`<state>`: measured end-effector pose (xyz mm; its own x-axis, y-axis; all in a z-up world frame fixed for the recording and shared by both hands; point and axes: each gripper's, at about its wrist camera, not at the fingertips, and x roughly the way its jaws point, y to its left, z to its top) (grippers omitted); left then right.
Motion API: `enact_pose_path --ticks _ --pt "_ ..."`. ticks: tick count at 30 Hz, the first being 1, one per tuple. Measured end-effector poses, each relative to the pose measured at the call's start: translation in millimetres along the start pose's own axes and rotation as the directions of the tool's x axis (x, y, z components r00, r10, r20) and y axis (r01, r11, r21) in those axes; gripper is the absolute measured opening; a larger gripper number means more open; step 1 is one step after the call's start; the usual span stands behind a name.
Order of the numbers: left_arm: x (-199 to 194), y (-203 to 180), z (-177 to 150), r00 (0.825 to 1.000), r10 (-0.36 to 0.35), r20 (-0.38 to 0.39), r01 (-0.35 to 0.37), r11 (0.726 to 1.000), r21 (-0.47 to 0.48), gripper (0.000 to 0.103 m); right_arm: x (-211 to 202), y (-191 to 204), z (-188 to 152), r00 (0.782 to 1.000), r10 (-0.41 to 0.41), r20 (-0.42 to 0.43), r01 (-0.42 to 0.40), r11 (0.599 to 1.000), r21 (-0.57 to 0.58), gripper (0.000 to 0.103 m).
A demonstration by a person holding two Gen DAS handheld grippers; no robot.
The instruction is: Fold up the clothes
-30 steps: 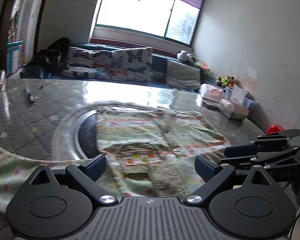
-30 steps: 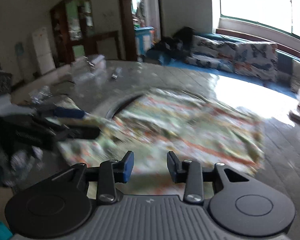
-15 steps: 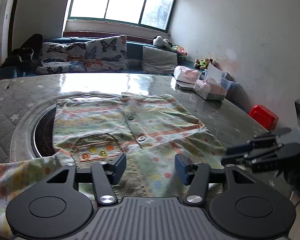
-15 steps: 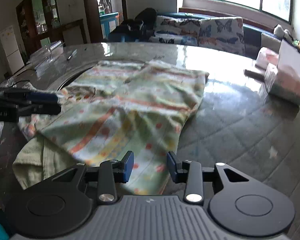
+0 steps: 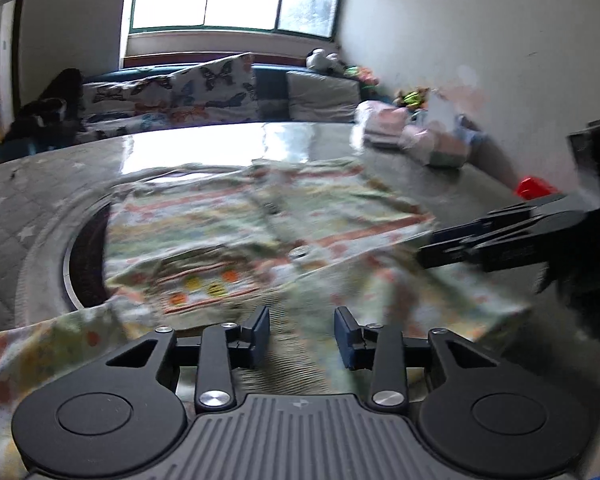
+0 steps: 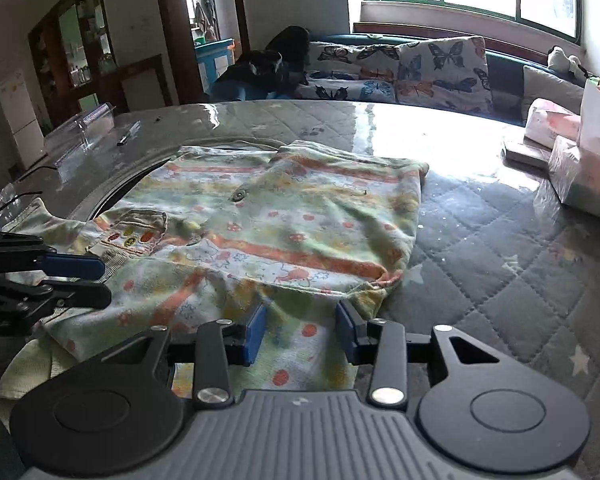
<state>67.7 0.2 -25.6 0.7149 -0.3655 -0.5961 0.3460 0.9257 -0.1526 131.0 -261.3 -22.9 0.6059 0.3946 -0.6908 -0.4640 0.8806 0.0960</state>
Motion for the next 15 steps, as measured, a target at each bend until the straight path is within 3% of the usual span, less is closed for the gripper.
enact_pose_path --ticks 5,8,15 --pt "-6.0 2.8 1.7 1.0 0.018 0.015 -0.018 1.0 -0.007 0.034 -6.1 15.5 4.3 1.0 0.013 0.015 -0.012 0.999 -0.031 0.041" --pt "-14.5 -5.7 4.0 0.999 -0.017 0.038 0.017 1.0 0.0 0.034 -7.7 33.7 7.7 0.998 0.057 0.023 -0.055 0.996 -0.076 0.048" --pt "-22.7 -18.4 0.0 0.998 -0.058 0.039 0.057 0.998 0.028 0.036 7.2 80.3 -6.2 0.997 0.078 -0.01 -0.078 0.974 -0.212 0.048"
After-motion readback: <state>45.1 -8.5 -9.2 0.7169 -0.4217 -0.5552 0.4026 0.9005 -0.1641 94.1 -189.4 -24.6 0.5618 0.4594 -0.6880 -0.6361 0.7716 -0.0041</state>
